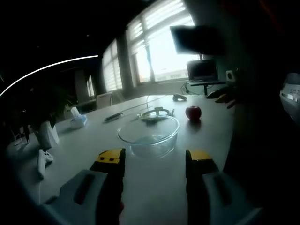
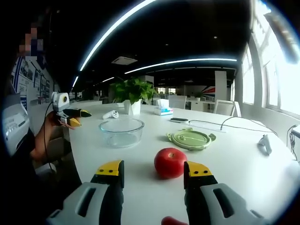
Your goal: Pick up the tomato from the tabletop place it into the food storage container close the lid and lock the latches
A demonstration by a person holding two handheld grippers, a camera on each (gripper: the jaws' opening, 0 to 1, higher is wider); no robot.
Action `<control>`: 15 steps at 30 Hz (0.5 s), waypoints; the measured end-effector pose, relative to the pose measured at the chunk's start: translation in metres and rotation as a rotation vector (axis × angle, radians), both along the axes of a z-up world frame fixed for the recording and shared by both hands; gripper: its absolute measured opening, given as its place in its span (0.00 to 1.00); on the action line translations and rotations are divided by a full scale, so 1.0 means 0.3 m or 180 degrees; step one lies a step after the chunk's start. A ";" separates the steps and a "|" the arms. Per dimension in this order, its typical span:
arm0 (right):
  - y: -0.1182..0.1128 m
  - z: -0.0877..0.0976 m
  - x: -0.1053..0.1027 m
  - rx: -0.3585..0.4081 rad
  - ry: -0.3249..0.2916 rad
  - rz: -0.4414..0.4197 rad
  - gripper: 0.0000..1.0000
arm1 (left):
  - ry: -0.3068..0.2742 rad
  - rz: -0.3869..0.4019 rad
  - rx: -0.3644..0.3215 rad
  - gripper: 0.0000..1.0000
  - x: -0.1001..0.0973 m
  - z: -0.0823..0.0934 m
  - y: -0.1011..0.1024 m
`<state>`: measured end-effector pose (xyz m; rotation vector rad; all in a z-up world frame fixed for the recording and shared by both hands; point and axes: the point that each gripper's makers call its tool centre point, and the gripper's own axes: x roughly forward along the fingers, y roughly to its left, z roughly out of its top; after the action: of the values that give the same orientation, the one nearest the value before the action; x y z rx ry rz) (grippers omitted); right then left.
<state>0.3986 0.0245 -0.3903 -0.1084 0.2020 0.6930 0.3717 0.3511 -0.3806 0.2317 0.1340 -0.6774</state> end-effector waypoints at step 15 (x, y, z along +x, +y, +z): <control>-0.030 -0.010 0.019 -0.0025 0.0015 0.0037 0.47 | -0.0059 -0.0282 0.0097 0.44 0.010 0.047 -0.168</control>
<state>0.4043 0.0154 -0.3935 -0.1156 0.2088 0.7041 0.3747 0.3006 -0.3666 0.2743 0.1167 -0.7616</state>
